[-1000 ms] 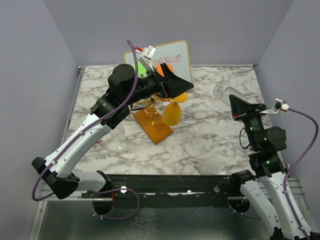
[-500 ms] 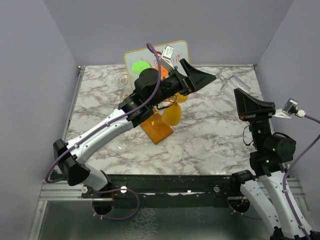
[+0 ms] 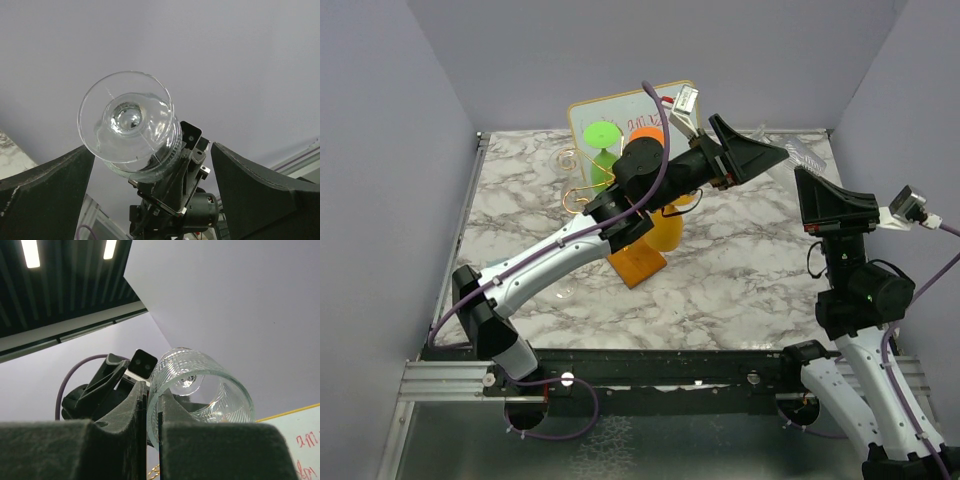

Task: Place the wine glass upside down on the wine glass rack

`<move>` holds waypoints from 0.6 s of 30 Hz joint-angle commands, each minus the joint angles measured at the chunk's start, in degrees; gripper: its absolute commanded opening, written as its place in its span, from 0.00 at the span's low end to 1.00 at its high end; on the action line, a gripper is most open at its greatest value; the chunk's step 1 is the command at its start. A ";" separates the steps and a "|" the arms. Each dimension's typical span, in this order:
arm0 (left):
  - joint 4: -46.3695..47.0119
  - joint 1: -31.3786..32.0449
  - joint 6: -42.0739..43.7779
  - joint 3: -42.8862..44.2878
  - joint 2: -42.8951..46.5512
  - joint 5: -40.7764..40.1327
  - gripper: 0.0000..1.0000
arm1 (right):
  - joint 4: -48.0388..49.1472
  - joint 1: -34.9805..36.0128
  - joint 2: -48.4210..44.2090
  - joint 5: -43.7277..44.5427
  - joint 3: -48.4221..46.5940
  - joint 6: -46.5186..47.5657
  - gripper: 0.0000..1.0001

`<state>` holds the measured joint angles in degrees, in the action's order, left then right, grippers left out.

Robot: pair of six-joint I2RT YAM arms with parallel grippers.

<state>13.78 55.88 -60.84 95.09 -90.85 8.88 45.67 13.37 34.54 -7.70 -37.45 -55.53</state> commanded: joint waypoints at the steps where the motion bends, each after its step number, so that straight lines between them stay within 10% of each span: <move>1: 1.05 0.72 -1.35 3.28 -2.16 3.60 0.99 | 8.04 -0.36 0.30 -1.74 -2.24 -2.69 0.01; 7: 1.20 0.81 -3.25 5.10 -3.75 4.99 0.93 | 9.10 -0.35 1.04 -3.36 -1.79 -3.76 0.01; 18: 0.81 0.78 -5.84 5.10 -3.37 3.77 0.52 | 8.03 -0.36 1.04 -7.48 -1.10 -3.24 0.01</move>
<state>13.96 56.38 -65.30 98.15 -94.43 11.77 50.09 13.30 36.01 -12.19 -37.43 -58.50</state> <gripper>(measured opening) 0.666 0.109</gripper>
